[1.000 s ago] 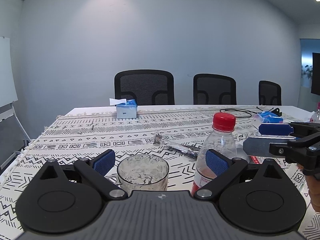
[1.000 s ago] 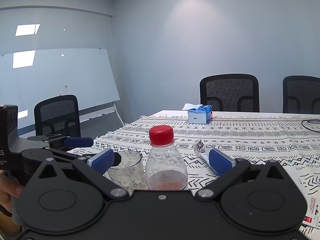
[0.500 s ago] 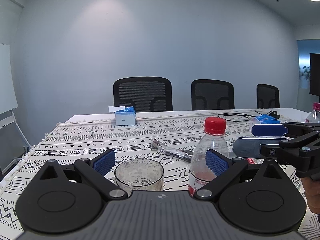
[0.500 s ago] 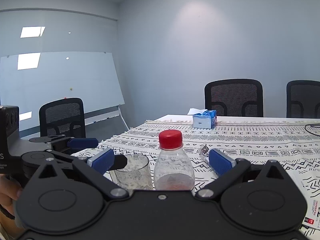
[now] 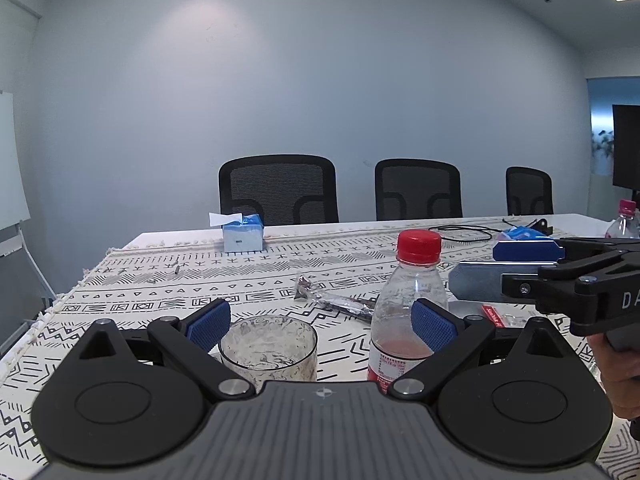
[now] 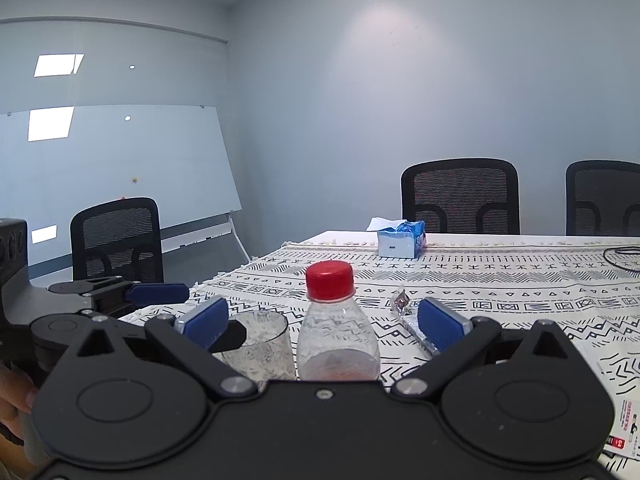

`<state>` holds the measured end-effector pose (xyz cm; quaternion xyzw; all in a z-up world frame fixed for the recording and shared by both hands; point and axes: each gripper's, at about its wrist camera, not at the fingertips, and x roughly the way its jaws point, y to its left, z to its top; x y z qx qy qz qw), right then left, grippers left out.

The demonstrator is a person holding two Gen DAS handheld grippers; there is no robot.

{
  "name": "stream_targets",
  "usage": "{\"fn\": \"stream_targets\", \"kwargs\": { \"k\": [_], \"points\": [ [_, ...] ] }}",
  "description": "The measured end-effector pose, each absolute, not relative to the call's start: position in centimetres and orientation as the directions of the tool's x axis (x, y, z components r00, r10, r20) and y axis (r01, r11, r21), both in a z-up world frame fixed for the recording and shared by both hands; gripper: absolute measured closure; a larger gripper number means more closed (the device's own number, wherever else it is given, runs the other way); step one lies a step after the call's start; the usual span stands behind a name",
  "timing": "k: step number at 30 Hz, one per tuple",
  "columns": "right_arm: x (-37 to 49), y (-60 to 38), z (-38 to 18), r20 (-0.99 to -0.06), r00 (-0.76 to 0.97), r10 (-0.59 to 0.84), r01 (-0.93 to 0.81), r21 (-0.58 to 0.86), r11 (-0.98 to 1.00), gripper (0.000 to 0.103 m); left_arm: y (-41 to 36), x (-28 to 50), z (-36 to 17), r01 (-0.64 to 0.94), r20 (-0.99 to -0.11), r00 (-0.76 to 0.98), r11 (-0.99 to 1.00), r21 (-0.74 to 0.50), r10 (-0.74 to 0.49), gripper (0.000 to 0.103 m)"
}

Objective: Unscrew bottle cap and pour
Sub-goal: 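Move the left gripper toward the clear bottle with red cap, then grasp the bottle body with the left gripper while the right gripper approaches the cap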

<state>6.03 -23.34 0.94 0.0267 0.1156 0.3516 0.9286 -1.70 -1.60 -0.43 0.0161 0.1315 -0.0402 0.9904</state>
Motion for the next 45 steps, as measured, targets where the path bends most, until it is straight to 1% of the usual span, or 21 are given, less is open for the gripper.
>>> {"fn": "stream_targets", "kwargs": {
  "k": [7,11,13,15,19,22,23,25,26,29,32,36,38,40,41,42,44,45],
  "points": [
    [6.3,-23.1,0.7,-0.207,0.728,0.653,-0.640,0.135,0.756,0.002,-1.9,-1.9,-0.7,0.092,-0.250,0.965,0.995,0.025,-0.083,0.005],
    [6.2,-23.5,0.8,-0.193,0.730,0.656,-0.640,0.146,0.755,0.002,-2.4,-1.9,-1.0,0.094,-0.225,0.970,0.996,0.011,-0.089,0.005],
    [6.1,-23.8,1.1,-0.186,0.717,0.672,-0.653,0.159,0.740,0.002,-2.7,-2.0,-1.1,0.103,-0.213,0.972,0.995,0.001,-0.101,0.005],
    [6.0,-24.2,1.5,-0.185,0.701,0.689,-0.669,0.165,0.725,0.002,-3.1,-2.0,-1.3,0.149,-0.192,0.970,0.989,-0.003,-0.147,0.005],
    [5.9,-24.0,3.0,-0.200,0.681,0.704,-0.702,0.094,0.706,0.002,-4.6,-1.3,-1.8,0.197,-0.177,0.966,0.980,0.034,-0.188,0.005],
    [6.1,-23.2,4.2,-0.195,0.684,0.703,-0.713,0.027,0.701,0.002,-5.5,-0.3,-2.2,0.224,-0.169,0.961,0.974,0.019,-0.217,0.005],
    [6.2,-22.9,4.5,-0.195,0.685,0.702,-0.715,0.011,0.699,0.003,-5.7,0.0,-2.3,0.229,-0.163,0.961,0.973,0.018,-0.223,0.005],
    [6.7,-22.3,4.9,-0.205,0.682,0.702,-0.718,-0.005,0.696,0.015,-6.6,1.1,-2.9,0.245,-0.160,0.958,0.969,0.026,-0.238,0.005],
    [7.1,-22.0,5.0,-0.218,0.676,0.703,-0.722,-0.005,0.692,0.026,-7.0,1.4,-3.2,0.252,-0.167,0.955,0.967,0.030,-0.243,0.005],
    [8.3,-21.3,5.0,-0.240,0.665,0.707,-0.727,0.009,0.687,0.027,-8.1,2.5,-4.5,0.236,-0.196,0.956,0.970,0.065,-0.220,0.005],
    [9.7,-20.4,4.5,-0.261,0.663,0.702,-0.725,0.008,0.689,0.027,-8.8,3.1,-5.6,0.206,-0.202,0.962,0.973,0.101,-0.182,0.005],
    [10.9,-19.1,4.1,-0.282,0.653,0.702,-0.735,-0.014,0.678,0.027,-8.9,3.5,-5.9,0.249,-0.161,0.959,0.964,0.091,-0.233,0.005],
    [11.4,-18.6,4.1,-0.286,0.642,0.711,-0.745,-0.014,0.667,0.027,-9.3,3.8,-6.0,0.250,-0.161,0.959,0.962,0.107,-0.231,0.005],
    [11.8,-18.3,3.9,-0.287,0.646,0.708,-0.743,-0.021,0.669,0.028,-9.3,4.3,-6.3,0.248,-0.157,0.960,0.965,0.091,-0.232,0.006],
    [11.9,-18.1,3.8,-0.288,0.648,0.705,-0.741,-0.024,0.671,0.029,-9.3,4.4,-6.6,0.245,-0.157,0.960,0.966,0.081,-0.231,0.014],
    [12.1,-18.0,3.6,-0.294,0.648,0.703,-0.739,-0.019,0.673,0.033,-9.2,4.5,-6.8,0.242,-0.159,0.960,0.968,0.072,-0.229,0.022],
    [12.4,-17.7,3.2,-0.312,0.644,0.699,-0.736,-0.002,0.677,0.039,-9.1,4.7,-7.1,0.230,-0.166,0.962,0.972,0.051,-0.219,0.042],
    [12.5,-17.6,3.0,-0.316,0.642,0.699,-0.736,0.000,0.677,0.046,-8.9,4.8,-7.1,0.225,-0.166,0.962,0.974,0.036,-0.216,0.043]
  ]
}}
